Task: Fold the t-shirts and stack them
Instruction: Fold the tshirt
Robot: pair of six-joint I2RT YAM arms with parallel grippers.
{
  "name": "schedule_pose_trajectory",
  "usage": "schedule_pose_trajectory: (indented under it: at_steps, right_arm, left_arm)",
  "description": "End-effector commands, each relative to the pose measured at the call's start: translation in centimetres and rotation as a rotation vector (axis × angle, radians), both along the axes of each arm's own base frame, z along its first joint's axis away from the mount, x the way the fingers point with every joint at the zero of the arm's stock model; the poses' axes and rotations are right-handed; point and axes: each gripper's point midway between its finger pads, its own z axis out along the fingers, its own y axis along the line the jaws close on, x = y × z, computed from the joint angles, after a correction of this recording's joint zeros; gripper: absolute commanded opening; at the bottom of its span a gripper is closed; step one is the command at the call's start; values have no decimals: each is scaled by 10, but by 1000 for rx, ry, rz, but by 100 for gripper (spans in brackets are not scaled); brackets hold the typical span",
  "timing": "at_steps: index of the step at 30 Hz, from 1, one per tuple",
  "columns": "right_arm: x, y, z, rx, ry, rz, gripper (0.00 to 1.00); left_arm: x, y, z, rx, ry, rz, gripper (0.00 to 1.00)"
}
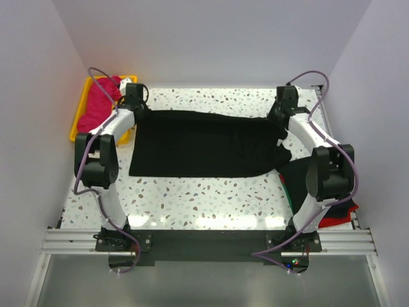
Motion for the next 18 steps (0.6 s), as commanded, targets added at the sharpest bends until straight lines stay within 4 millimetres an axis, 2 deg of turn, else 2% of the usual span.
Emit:
schedule_pose_trajectory:
  at_steps: [1,2,4,5,7,9,10,11,13,14,16,17,18]
  right_arm:
    - [-15,-10,23,25,-39,-67,0]
    - [-22,-10,18,27,-26,-71,0]
    - [-28,-9,26,45,-51,-71,0]
    - [-35,-9,18,50,-33,-70,0]
    - [-42,-8,17,60,-33,-70,0]
    - [-52,-9,6,56,-5,-73,0]
    - [-56,-9,6,62,-6,-79,0]
    - [-62,-10,1,62,8,-79,0]
    - [-70,-6,-5,82,21,-69,0]
    - [-72,-5,-6,89,25,-67,0]
    - [-77,-3,-13,99,38,-64,0]
    - [-81,-4,-17,98,51,-65,2]
    - [-84,-4,-20,99,63,-68,4]
  left_arm:
    - [-5,22,36,10,-115,114,0]
    - [-8,24,43,11,-132,125,0]
    - [-18,27,37,6,-123,148,0]
    - [-21,26,40,0,-131,154,0]
    - [-30,27,31,-15,-116,172,0]
    - [-41,27,26,-37,-115,197,0]
    - [-46,28,30,-47,-127,206,0]
    - [-55,28,19,-59,-112,221,0]
    - [-62,29,23,-81,-141,238,0]
    - [-72,28,10,-96,-124,248,2]
    - [-77,27,12,-119,-152,257,8]
    - [-84,24,1,-140,-134,253,11]
    - [-85,21,1,-158,-144,244,11]
